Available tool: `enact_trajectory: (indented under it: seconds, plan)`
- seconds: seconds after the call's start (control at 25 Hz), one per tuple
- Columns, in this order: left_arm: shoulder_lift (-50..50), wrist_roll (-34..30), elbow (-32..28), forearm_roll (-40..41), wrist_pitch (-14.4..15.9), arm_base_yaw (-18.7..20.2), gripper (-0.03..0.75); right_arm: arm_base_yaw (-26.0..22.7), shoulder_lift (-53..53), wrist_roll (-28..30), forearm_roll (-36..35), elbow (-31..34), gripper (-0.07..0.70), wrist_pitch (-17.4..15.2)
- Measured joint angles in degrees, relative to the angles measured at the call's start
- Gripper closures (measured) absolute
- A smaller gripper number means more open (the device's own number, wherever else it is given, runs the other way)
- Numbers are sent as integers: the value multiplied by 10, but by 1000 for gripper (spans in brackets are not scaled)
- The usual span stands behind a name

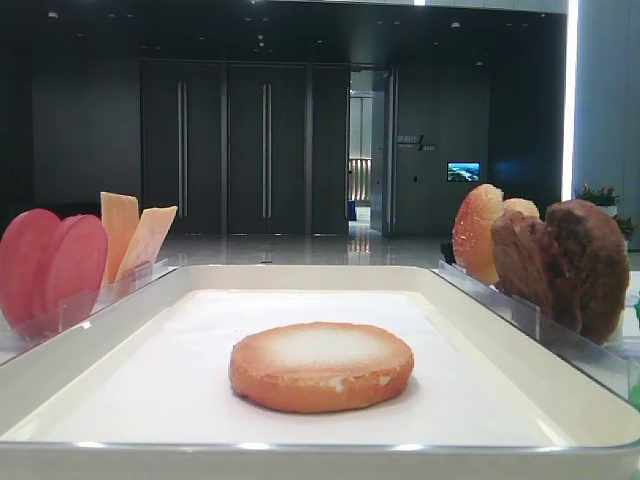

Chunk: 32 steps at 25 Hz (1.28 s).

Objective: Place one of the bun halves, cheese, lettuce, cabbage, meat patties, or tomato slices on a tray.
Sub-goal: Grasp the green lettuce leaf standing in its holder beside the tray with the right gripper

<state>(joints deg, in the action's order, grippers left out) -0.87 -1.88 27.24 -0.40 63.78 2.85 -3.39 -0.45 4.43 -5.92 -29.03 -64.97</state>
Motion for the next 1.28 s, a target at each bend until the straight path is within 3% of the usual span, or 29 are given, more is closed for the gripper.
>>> enact_trajectory:
  seconds: [0.96,1.28]
  plan:
    - [0,0,0,0,0,0,137,0,4,0,-5,-17,174,2]
    - [0,0,0,0,0,0,137,0,165,0,-28,-23,195,-18]
